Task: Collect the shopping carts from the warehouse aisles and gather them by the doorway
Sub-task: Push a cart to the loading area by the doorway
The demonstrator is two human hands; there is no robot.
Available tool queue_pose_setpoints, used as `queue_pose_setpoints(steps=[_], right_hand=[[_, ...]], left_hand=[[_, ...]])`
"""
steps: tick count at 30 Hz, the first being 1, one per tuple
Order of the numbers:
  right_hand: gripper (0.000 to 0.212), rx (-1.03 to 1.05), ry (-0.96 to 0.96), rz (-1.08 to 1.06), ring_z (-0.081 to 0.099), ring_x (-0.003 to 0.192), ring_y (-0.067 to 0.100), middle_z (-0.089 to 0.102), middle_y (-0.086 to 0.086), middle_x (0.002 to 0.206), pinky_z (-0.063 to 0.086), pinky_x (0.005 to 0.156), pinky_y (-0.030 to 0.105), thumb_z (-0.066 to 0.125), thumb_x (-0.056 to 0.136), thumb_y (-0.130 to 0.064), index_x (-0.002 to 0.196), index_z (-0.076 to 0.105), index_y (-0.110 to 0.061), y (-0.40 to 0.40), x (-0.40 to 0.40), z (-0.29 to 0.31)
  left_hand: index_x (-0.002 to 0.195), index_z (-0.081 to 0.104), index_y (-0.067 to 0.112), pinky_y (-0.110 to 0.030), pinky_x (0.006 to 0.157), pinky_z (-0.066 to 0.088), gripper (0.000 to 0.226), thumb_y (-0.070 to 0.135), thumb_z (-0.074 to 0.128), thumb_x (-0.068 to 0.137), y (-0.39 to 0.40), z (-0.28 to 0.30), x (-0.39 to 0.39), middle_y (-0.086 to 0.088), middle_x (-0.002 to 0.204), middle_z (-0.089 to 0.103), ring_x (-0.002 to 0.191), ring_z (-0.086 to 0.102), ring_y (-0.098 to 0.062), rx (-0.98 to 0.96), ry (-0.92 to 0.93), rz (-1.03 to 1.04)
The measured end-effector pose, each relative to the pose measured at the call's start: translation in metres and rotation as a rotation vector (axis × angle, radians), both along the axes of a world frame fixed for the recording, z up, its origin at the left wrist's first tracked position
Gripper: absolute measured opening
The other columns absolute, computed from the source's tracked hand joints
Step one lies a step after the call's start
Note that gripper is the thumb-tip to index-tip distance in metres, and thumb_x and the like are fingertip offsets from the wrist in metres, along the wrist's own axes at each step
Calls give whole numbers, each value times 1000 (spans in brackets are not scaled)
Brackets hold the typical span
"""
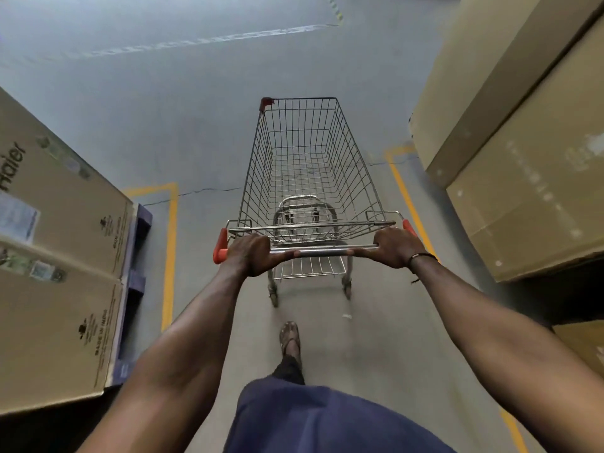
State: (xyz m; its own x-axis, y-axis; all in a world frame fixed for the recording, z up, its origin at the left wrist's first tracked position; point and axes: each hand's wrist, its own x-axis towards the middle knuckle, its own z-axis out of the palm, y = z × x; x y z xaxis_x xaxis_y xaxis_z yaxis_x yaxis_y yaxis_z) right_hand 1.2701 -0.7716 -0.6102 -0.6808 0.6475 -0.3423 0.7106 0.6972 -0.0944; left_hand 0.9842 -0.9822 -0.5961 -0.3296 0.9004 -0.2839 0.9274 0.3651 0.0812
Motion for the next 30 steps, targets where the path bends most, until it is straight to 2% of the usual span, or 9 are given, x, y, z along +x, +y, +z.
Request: queue_pose_setpoints(steps=[5, 7, 10, 13, 17, 21, 24, 28, 30], right_hand=[[98, 18, 2, -12, 58, 65, 14, 61, -2, 61, 29, 117, 56, 21, 71, -111, 56, 48, -18, 78, -72, -3], [101, 23, 13, -11, 57, 64, 14, 61, -2, 60, 30, 114, 56, 17, 68, -113, 54, 47, -18, 110, -100, -5], [95, 32, 5, -22, 55, 63, 13, 60, -2, 60, 31, 112, 54, 24, 74, -108, 54, 47, -18, 161, -141, -4], [93, 32, -1, -18, 54, 62, 14, 59, -2, 60, 32, 112, 54, 28, 76, -106, 54, 46, -18, 209, -174, -1], [101, 42, 25, -36, 59, 67, 15, 62, -3, 63, 27, 117, 56, 24, 72, -111, 55, 52, -16, 301, -230, -6], [106, 49, 2, -30, 61, 75, 17, 65, -2, 68, 23, 120, 56, 16, 67, -114, 58, 56, -17, 399, -288, -7], [103, 16, -8, -41, 60, 71, 15, 64, -1, 65, 21, 120, 55, 19, 68, -113, 58, 53, -16, 465, -333, -2], [101, -9, 13, -41, 52, 62, 11, 59, -3, 62, 35, 102, 50, 18, 66, -113, 56, 50, -17, 546, -393, 8], [102, 13, -17, -28, 52, 64, 9, 60, -6, 64, 30, 113, 54, 14, 67, -112, 57, 53, -18, 583, -421, 7]], left_hand=[[58, 52, 14, -36, 62, 36, 87, 95, 36, 86, 83, 7, -76, 1, 63, 54, 55, 48, -14, -9, -4, -43], [58, 53, 14, -36, 61, 35, 87, 95, 36, 86, 116, 6, -105, 1, 63, 54, 57, 49, -17, 1, 0, -53], [58, 57, 14, -36, 60, 34, 91, 98, 33, 84, 171, 2, -149, -2, 67, 62, 63, 57, -24, 11, 9, -72], [57, 58, 13, -34, 55, 33, 93, 99, 32, 84, 221, -3, -186, -3, 65, 63, 60, 58, -22, 57, 14, -99], [54, 60, 12, -33, 58, 43, 100, 103, 26, 81, 308, -14, -245, -1, 57, 61, 56, 61, -19, 79, 0, -103], [54, 60, 14, -38, 66, 53, 98, 102, 27, 82, 401, -12, -299, -3, 60, 61, 62, 64, -27, 93, 3, -88], [56, 61, 13, -37, 65, 50, 99, 102, 27, 81, 468, -11, -343, -2, 61, 61, 61, 63, -25, 86, 0, -93], [54, 58, 14, -36, 62, 49, 103, 107, 19, 75, 555, -11, -406, 0, 60, 59, 59, 61, -23, 97, -1, -100], [54, 54, 16, -35, 61, 46, 102, 108, 15, 72, 593, -10, -436, 2, 58, 57, 58, 59, -21, 106, -11, -103]])
